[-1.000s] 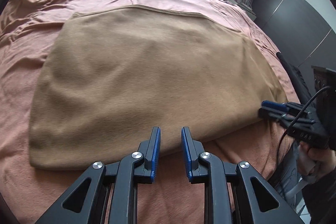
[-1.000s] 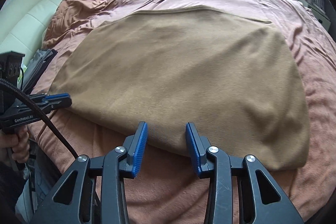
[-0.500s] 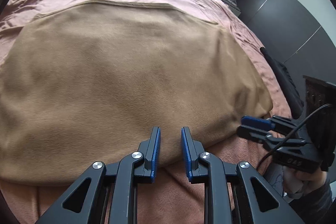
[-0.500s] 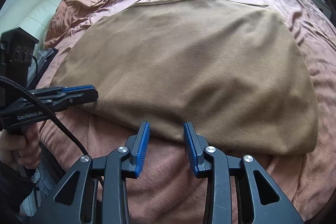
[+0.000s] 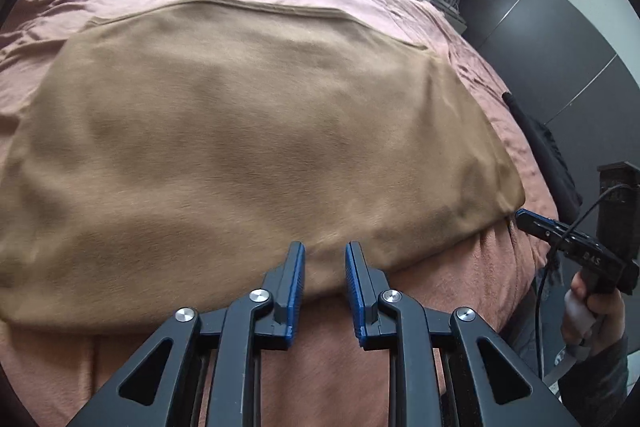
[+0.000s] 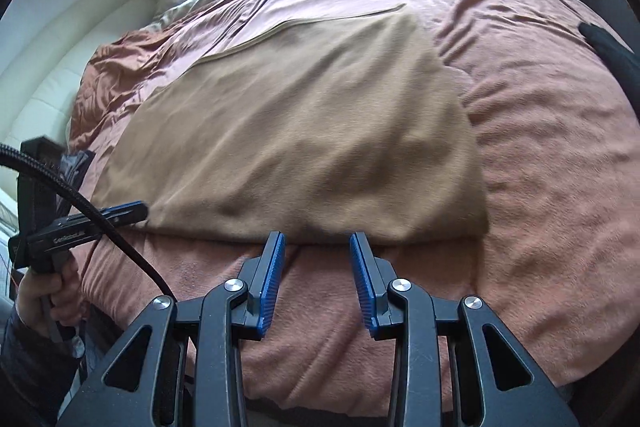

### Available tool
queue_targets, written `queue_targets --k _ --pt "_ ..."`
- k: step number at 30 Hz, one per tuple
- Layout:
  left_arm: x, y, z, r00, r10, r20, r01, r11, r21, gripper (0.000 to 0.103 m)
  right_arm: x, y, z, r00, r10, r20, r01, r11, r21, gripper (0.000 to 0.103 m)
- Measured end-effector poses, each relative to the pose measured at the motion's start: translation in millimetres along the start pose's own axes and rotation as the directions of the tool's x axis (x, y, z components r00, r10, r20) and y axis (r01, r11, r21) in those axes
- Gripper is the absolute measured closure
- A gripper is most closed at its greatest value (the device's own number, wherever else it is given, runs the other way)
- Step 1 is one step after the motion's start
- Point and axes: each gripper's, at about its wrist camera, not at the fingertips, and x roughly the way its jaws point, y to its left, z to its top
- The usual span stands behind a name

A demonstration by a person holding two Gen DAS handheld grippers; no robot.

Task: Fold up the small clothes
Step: 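Move both open tools to the side edge of the folded shirt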

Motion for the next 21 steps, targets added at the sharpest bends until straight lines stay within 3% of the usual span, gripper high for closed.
queue_targets --k 6,13,18,20,21 --pt "-34.3 61.1 -14.6 0.999 0.021 0.041 -0.014 0.986 -0.163 0.080 -8.1 -19.1 -11.6 1.000 0.017 0.002 -0.017 0.998 0.065 0.072" --pt "-82.9 123.2 -30.9 0.992 0.079 0.100 -0.042 0.945 -0.324 0.077 -10.7 -43.1 -18.6 0.998 0.061 0.002 -0.061 0.983 0.174 0.072" --pt "-102.0 151.1 -43.0 0.988 0.096 0.118 -0.039 0.912 -0.409 0.062 -15.3 -53.5 -21.2 0.997 0.077 0.009 -0.077 0.975 0.210 0.071" --pt "-105.6 157.2 -47.0 0.988 0.097 0.122 -0.037 0.906 -0.422 0.053 -17.8 -55.7 -22.4 0.997 0.078 0.011 -0.079 0.974 0.213 0.067" --pt "-106.1 158.7 -48.5 0.988 0.100 0.122 -0.039 0.904 -0.425 0.048 -19.1 -56.7 -23.1 0.997 0.077 0.013 -0.078 0.974 0.214 0.060"
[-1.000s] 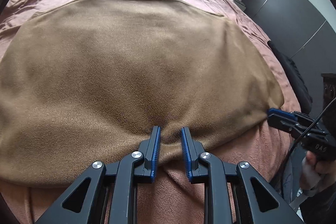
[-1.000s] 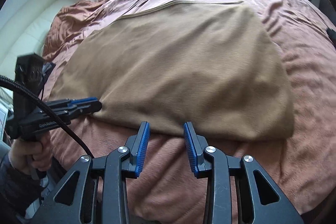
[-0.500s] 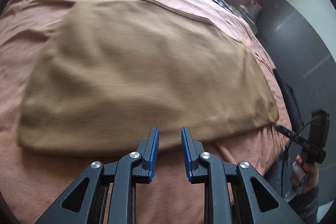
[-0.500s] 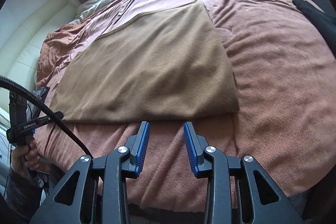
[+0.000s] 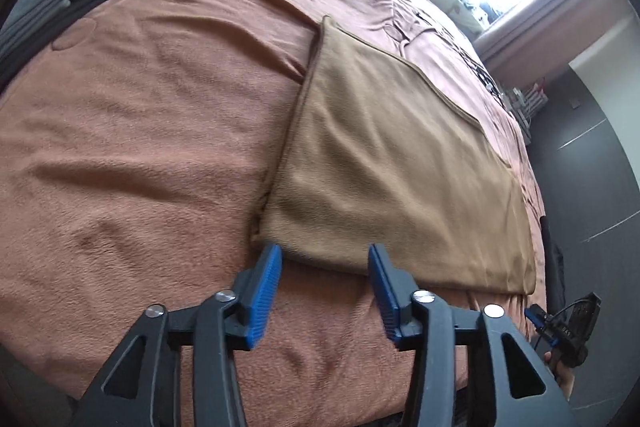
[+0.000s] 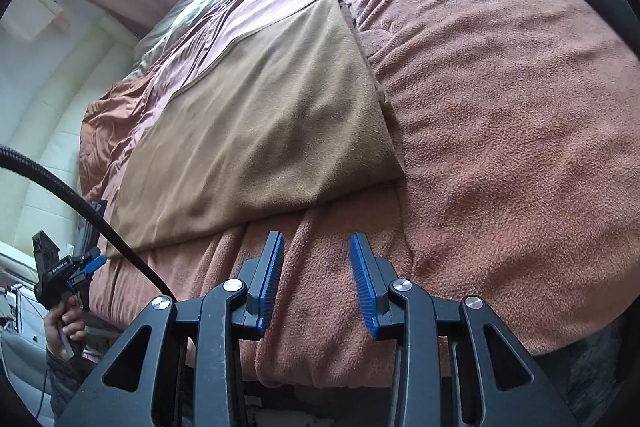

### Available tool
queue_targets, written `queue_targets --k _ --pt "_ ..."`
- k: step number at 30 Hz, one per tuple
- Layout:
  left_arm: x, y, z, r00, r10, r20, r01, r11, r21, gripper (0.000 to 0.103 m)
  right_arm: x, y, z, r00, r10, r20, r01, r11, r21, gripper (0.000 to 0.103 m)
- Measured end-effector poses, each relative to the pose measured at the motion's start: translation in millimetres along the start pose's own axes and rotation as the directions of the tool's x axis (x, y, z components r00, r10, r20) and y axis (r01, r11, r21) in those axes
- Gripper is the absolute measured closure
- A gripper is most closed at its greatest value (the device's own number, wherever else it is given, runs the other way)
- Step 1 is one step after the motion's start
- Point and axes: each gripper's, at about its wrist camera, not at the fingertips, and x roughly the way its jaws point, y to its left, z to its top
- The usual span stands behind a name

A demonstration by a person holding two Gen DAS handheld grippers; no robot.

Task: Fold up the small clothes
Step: 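Move both open tools to the side edge of the folded shirt, then grasp the shirt side edge with both tools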

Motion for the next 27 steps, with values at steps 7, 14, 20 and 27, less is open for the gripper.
queue_targets --k 7,14,20,27 --pt "-1.8 18.6 -1.4 1.000 0.008 0.003 -0.008 0.999 -0.045 0.047 -5.4 -7.5 -2.5 1.000 -0.002 0.015 0.002 1.000 0.021 0.052" --pt "15.6 24.3 0.1 1.000 -0.027 -0.005 0.027 0.997 -0.069 0.047 2.6 -11.4 -1.7 0.999 0.026 0.019 -0.027 0.997 0.066 0.052" --pt "27.2 26.4 11.6 0.997 -0.078 -0.005 0.077 0.992 -0.098 0.047 15.5 -14.3 6.5 0.998 0.050 0.036 -0.053 0.994 0.094 0.052" --pt "34.5 24.1 21.4 0.995 -0.098 0.010 0.099 0.988 -0.120 0.053 34.7 -10.4 15.3 0.996 0.063 0.068 -0.071 0.990 0.120 0.065"
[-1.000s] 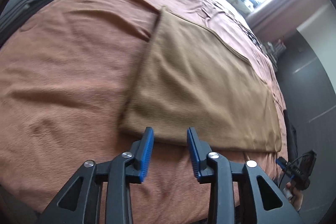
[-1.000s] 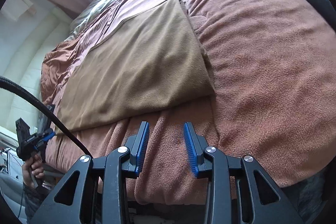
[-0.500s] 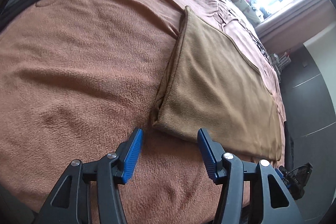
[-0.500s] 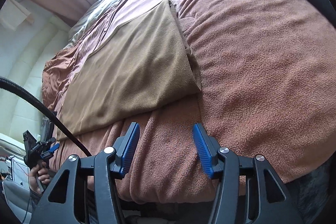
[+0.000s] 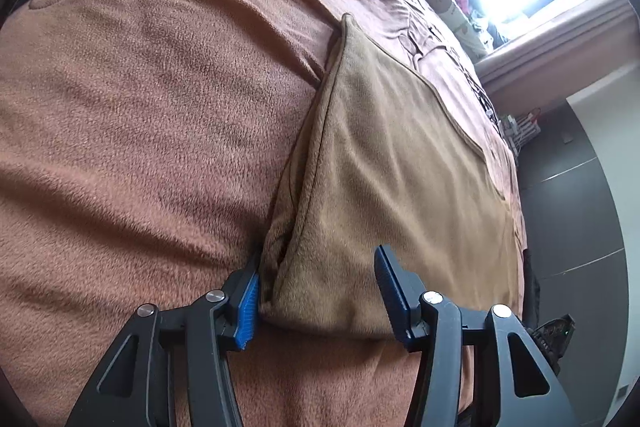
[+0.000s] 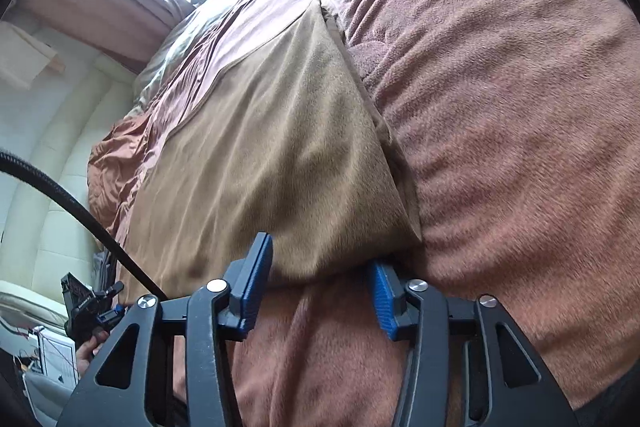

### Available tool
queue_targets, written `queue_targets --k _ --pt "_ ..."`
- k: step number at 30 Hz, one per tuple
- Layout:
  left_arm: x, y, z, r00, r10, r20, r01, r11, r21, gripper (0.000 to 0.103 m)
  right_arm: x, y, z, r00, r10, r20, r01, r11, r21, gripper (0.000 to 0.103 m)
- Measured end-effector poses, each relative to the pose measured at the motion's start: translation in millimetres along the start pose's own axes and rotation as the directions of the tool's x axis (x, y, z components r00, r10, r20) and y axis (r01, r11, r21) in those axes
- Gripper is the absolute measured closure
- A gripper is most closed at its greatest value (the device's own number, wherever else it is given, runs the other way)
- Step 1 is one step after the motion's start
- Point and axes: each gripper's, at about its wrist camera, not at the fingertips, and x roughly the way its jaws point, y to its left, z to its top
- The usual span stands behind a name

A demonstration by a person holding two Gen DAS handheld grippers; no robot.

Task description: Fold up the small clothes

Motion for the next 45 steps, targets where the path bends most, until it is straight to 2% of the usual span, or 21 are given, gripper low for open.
queue_targets --k 4,8,11,20,27,31,37,42,45 --pt "1.0 3.5 1.1 1.000 -0.002 0.019 0.002 1.000 -0.019 0.064 4.9 -7.8 2.5 1.000 0.019 0.021 -0.020 0.998 0.056 0.080" --pt "-1.4 11.8 -2.3 0.999 -0.005 0.050 0.008 0.999 -0.052 0.091 6.8 -18.4 0.2 0.998 0.027 0.052 -0.033 0.992 0.118 0.093" --pt "-7.1 11.8 -4.1 0.997 -0.020 0.072 0.025 0.997 -0.067 0.094 4.5 -10.9 -3.4 0.998 0.003 0.069 -0.010 0.995 0.095 0.098" --pt "-37.6 1.4 3.9 0.991 -0.095 0.097 0.101 0.993 -0.060 0.096 -21.5 20.9 -4.9 0.994 0.012 0.110 -0.014 1.000 0.015 0.103" --pt "-63.5 -0.5 -2.7 0.988 -0.116 0.104 0.122 0.991 -0.052 0.097 -39.2 29.3 -19.5 0.994 0.016 0.110 -0.011 0.999 -0.046 0.103" --pt "-80.5 6.6 -17.3 0.987 -0.121 0.102 0.126 0.991 -0.045 0.097 -50.0 26.9 -31.3 0.995 0.019 0.100 -0.013 0.998 -0.058 0.103" --pt "-98.7 21.5 -39.4 0.979 -0.156 0.129 0.167 0.982 -0.085 0.097 -63.1 20.9 -47.7 0.998 0.013 0.065 -0.008 0.997 -0.074 0.103" --pt "-86.1 28.1 -50.8 0.985 -0.132 0.109 0.142 0.985 -0.096 0.096 -59.2 13.9 -51.0 0.999 -0.026 0.043 0.028 0.998 -0.056 0.103" --pt "-73.5 33.8 -51.4 0.991 -0.104 0.089 0.114 0.987 -0.114 0.095 -50.5 12.7 -50.3 0.993 -0.114 -0.002 0.114 0.992 -0.053 0.101"
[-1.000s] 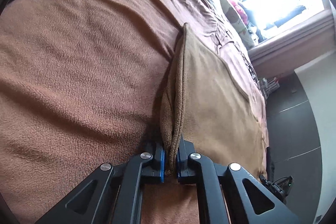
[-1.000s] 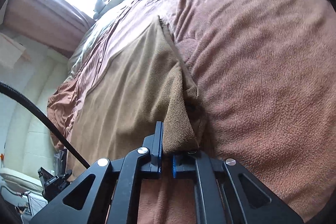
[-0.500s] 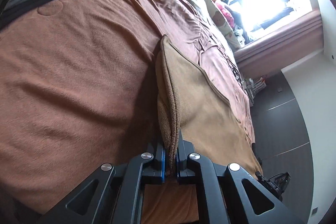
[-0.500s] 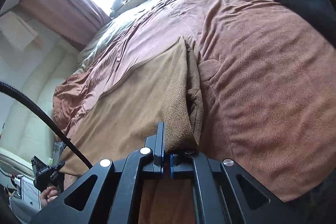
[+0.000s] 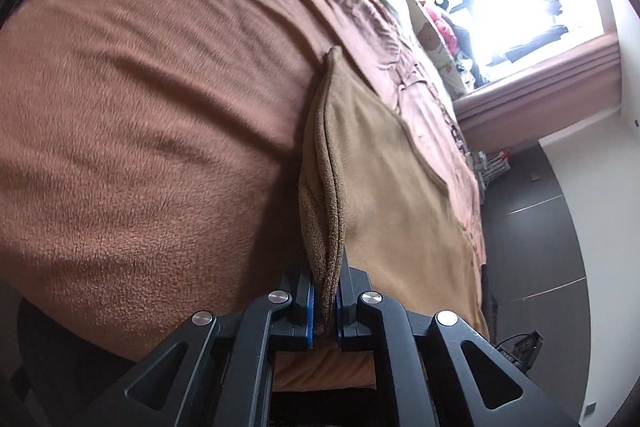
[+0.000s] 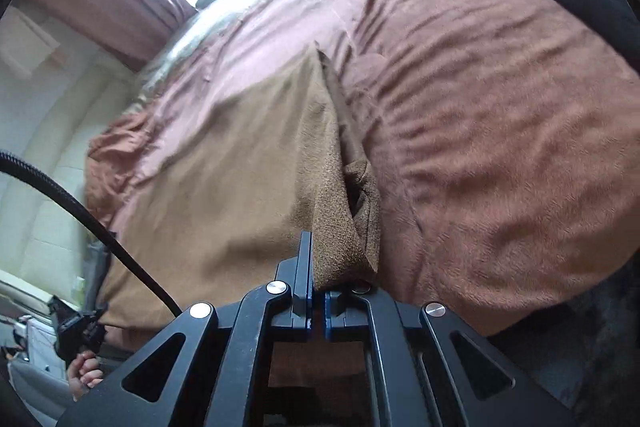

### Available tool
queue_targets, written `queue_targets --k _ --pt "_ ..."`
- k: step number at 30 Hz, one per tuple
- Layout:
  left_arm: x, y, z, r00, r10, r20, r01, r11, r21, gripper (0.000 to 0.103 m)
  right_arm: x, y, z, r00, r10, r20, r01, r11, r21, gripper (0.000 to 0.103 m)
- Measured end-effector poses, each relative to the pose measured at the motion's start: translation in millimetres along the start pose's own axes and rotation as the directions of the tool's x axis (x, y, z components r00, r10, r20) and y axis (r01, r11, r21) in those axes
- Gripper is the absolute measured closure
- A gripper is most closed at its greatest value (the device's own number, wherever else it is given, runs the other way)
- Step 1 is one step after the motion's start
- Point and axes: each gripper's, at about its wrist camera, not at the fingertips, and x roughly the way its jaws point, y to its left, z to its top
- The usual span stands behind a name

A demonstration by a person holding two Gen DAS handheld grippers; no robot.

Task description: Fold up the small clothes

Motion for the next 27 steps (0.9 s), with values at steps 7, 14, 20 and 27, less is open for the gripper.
queue_targets --k 7,14,20,27 --pt "15.2 5.4 -9.9 1.000 0.010 -0.014 -0.010 1.000 -0.005 0.062 -26.3 -1.1 5.2 0.991 -0.131 0.033 0.132 0.990 -0.041 0.061" --pt "10.7 13.2 -21.9 1.000 -0.020 0.019 0.021 0.998 -0.054 0.062 -53.0 53.4 -0.3 0.979 -0.155 0.132 0.180 0.963 -0.201 0.061" --pt "9.7 17.6 -30.5 0.997 -0.062 0.035 0.064 0.994 -0.085 0.062 -20.4 109.5 -12.6 0.993 -0.077 0.089 0.104 0.933 -0.344 0.061" --pt "12.0 13.9 -37.0 0.996 -0.056 0.069 0.062 0.994 -0.091 0.064 29.1 170.9 -9.3 0.999 -0.027 -0.019 0.015 0.880 -0.475 0.061"
